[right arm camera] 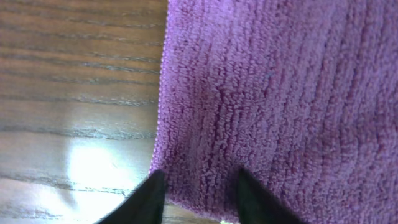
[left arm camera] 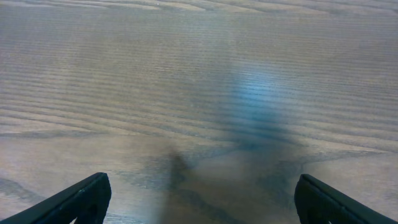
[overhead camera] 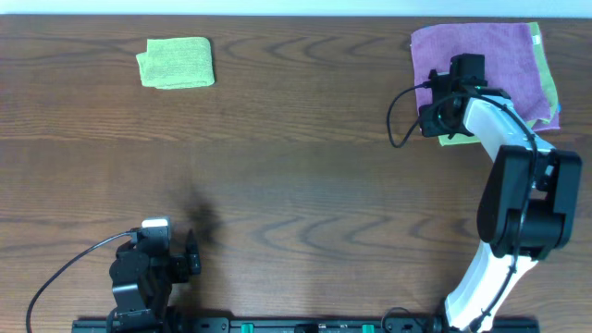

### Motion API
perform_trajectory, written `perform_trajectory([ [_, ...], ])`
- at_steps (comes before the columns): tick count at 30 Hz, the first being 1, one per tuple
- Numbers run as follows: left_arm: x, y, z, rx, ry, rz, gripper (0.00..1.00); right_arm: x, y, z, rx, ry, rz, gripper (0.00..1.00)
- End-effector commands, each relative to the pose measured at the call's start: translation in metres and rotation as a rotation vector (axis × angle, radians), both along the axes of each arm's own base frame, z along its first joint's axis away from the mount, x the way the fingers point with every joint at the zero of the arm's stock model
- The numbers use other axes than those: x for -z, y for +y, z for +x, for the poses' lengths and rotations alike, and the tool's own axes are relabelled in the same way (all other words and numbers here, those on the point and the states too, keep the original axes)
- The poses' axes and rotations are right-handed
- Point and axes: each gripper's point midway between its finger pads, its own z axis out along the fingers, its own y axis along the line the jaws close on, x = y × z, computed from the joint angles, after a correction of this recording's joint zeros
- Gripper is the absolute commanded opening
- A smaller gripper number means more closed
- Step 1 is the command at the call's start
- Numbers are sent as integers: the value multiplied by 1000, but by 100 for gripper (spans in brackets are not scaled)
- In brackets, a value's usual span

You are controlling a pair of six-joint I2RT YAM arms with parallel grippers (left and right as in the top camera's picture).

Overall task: Fold the cloth
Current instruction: 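Reach the right gripper to the top pink cloth's left edge and grasp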

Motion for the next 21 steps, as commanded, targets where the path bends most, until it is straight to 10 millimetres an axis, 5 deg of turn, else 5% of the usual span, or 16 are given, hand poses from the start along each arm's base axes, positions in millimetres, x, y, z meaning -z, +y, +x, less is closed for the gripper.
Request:
perform_trajectory([
  [1,7,1,-2,-14,18,-2,95,-5,3,6,-8,-16,-2,22],
  [6,7,1,-2,-14,18,-2,96,-5,10,5,-25,-7,-2,2],
  [9,7,1,-2,-14,18,-2,95,-6,14,4,-35,-4,-5,1],
  [10,7,1,-2,-14,19,-2,95,-6,15,3,-37,-2,-6,9],
  [11,7,1,-2,-14,18,-2,95,-5,16,3,-40,-1,-9,44],
  [12,7,1,-2,-14,19,-2,95,-5,16,3,-47,0,-11,65],
  [21,7,1,-2,-14,18,-2,95,-7,13,7,-58,-18,-37,70],
])
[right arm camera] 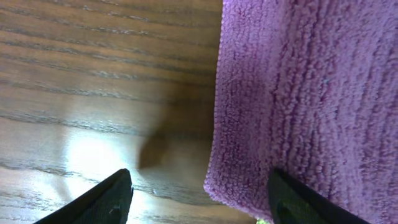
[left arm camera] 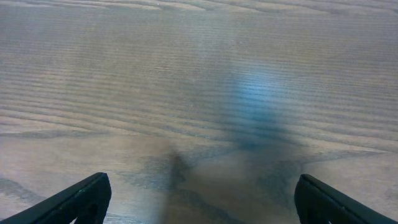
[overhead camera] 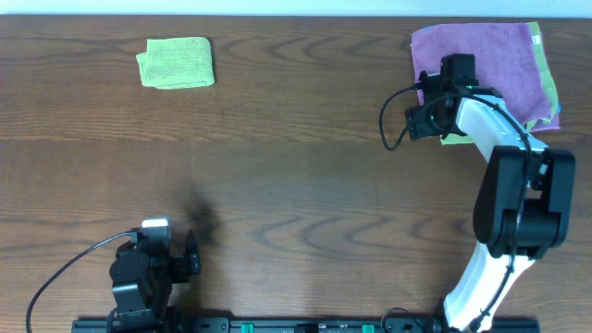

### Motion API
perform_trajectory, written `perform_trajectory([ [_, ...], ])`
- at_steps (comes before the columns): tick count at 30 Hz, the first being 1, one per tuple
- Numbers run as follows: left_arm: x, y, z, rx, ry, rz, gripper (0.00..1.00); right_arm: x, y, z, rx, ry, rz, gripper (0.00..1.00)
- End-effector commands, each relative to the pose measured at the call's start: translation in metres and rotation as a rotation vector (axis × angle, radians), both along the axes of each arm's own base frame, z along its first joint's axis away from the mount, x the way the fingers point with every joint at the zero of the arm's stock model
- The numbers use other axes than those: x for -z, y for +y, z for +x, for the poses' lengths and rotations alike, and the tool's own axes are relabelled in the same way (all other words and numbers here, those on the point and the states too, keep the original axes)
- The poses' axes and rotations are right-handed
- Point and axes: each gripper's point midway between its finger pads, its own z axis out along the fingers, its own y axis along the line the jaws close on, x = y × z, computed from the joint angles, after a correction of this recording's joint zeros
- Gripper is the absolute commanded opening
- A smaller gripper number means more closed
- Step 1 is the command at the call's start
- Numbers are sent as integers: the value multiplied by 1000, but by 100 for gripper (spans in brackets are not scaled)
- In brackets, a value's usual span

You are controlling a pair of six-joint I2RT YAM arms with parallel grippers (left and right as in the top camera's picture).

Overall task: Fold the cloth
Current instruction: 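Reach the right gripper to the top pink cloth's left edge and grasp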

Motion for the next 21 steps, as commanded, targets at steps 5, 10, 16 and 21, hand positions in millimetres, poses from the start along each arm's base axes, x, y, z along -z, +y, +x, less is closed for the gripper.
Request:
perform_trajectory([
  [5,7,1,-2,-14,18,-2,95,-8,-3,11,-8,-38,-31,62],
  [10,7,1,-2,-14,18,-2,95,-1,-3,9,-9,-21,-30,58],
  [16,7,1,-2,-14,19,-2,96,13,-3,4,-9,18,-32,50],
  [21,7,1,-2,-14,19,-2,95,14,-3,4,-8,16,-36,21],
])
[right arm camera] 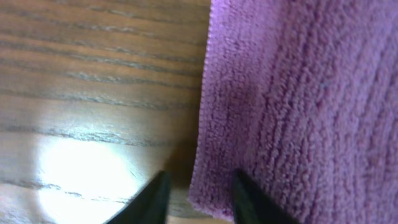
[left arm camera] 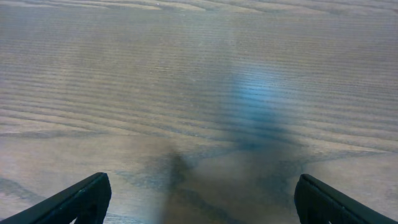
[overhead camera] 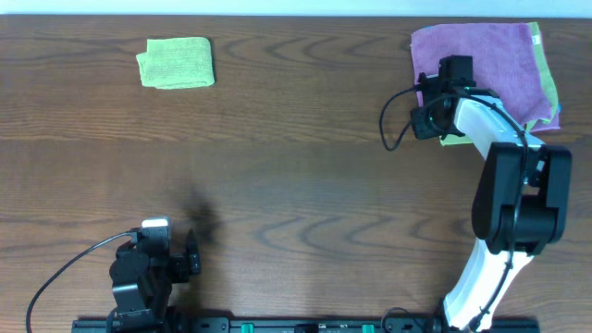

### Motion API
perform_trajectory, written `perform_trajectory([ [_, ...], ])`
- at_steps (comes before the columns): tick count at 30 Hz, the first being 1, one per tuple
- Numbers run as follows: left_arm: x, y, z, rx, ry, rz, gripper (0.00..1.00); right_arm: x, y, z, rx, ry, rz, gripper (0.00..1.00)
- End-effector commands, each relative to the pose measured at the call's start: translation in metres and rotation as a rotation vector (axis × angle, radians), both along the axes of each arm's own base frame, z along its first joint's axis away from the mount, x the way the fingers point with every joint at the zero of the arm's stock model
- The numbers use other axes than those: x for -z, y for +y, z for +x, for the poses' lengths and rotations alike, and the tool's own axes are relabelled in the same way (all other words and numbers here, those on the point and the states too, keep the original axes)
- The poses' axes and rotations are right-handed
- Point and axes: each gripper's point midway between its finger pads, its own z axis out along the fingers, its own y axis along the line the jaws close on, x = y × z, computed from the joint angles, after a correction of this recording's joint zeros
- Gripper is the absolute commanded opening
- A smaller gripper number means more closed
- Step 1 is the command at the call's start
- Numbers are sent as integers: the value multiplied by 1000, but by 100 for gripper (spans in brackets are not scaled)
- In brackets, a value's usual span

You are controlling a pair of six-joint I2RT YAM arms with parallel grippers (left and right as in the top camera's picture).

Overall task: Fold the cloth
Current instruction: 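Reach the right gripper to the top pink cloth's left edge and grasp, then drag the pink cloth left off the stack to table center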

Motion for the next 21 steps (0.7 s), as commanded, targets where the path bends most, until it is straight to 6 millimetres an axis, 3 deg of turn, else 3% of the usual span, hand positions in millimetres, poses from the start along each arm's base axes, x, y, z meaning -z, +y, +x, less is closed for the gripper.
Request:
perform_trajectory([
  [1,7,1,-2,-14,18,-2,95,4,0,3,-3,5,-12,16],
  [3,7,1,-2,-14,18,-2,95,4,1,3,-5,6,-12,1],
  [9,7,1,-2,-14,18,-2,95,-4,19,4,-44,-4,-12,1],
  [15,7,1,-2,-14,18,-2,95,-31,59,5,-129,-52,-11,1],
  [21,7,1,-2,-14,19,-2,95,-35,98,-9,-217,-22,1,1],
])
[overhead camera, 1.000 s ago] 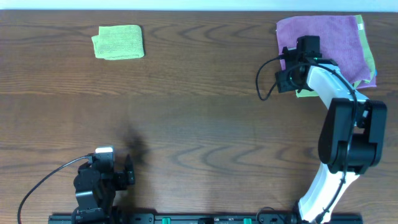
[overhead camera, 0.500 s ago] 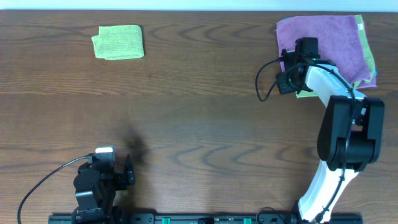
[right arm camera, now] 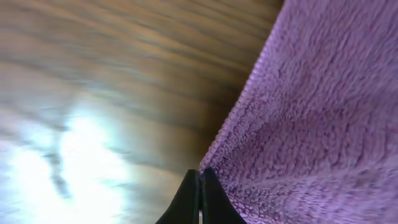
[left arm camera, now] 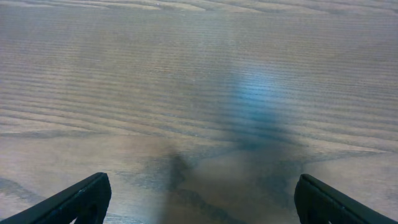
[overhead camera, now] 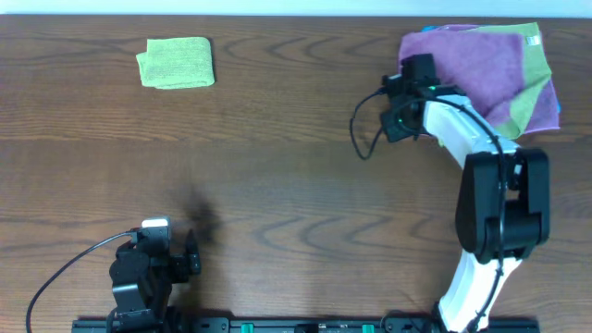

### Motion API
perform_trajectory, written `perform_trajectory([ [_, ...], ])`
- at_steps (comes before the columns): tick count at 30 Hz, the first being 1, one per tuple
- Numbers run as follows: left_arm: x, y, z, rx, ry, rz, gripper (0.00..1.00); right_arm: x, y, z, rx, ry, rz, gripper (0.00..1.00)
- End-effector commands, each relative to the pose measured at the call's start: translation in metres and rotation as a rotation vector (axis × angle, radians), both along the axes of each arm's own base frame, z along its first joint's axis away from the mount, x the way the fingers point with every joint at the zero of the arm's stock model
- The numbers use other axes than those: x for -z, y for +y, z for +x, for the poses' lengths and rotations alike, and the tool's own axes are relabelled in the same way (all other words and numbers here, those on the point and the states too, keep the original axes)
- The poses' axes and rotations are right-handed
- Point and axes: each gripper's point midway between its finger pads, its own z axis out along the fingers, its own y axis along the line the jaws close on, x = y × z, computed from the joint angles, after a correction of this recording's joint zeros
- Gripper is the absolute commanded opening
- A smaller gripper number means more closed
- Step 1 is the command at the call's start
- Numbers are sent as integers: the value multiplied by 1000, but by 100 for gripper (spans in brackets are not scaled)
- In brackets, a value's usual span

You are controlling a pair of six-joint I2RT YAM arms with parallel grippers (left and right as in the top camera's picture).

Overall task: Fold the cloth
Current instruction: 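Drag the pink cloth left off the stack to table center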

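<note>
A purple cloth (overhead camera: 472,65) lies at the table's far right on top of a green cloth (overhead camera: 529,100), whose near right part shows. My right gripper (overhead camera: 404,97) is at the purple cloth's left edge. In the right wrist view its fingertips (right arm camera: 200,198) are pressed together on the hem of the purple cloth (right arm camera: 311,124), which rises slack from them. My left gripper (left arm camera: 199,202) is open over bare wood at the near left, far from the cloths, with nothing between its fingers.
A small folded green cloth (overhead camera: 176,62) lies at the far left. The dark wooden table (overhead camera: 296,185) spans the view. The right arm's cable (overhead camera: 365,129) loops to the left of the gripper. The left arm (overhead camera: 148,273) sits by the near edge.
My right gripper has shut on the purple cloth's left edge and moved left with it. The purple cloth has shifted and more of the green cloth beneath now shows. The left arm is unchanged.
My right gripper first stood on the purple cloth's near left corner with its jaws narrowly apart. Then its jaws were wide at the left edge, then narrower around the hem. Now it is shut on the hem and the cloth is drawn left. The left gripper stayed open and still.
</note>
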Motion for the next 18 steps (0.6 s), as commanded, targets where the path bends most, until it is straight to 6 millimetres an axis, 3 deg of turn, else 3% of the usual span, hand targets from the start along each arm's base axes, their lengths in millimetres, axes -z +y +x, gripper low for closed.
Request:
perform_trajectory([
  [1,7,1,-2,-14,18,-2,96,-17,24,-1,-53,-20,25,1],
  [18,7,1,-2,-14,18,-2,95,-17,125,-37,-227,53,198,1],
])
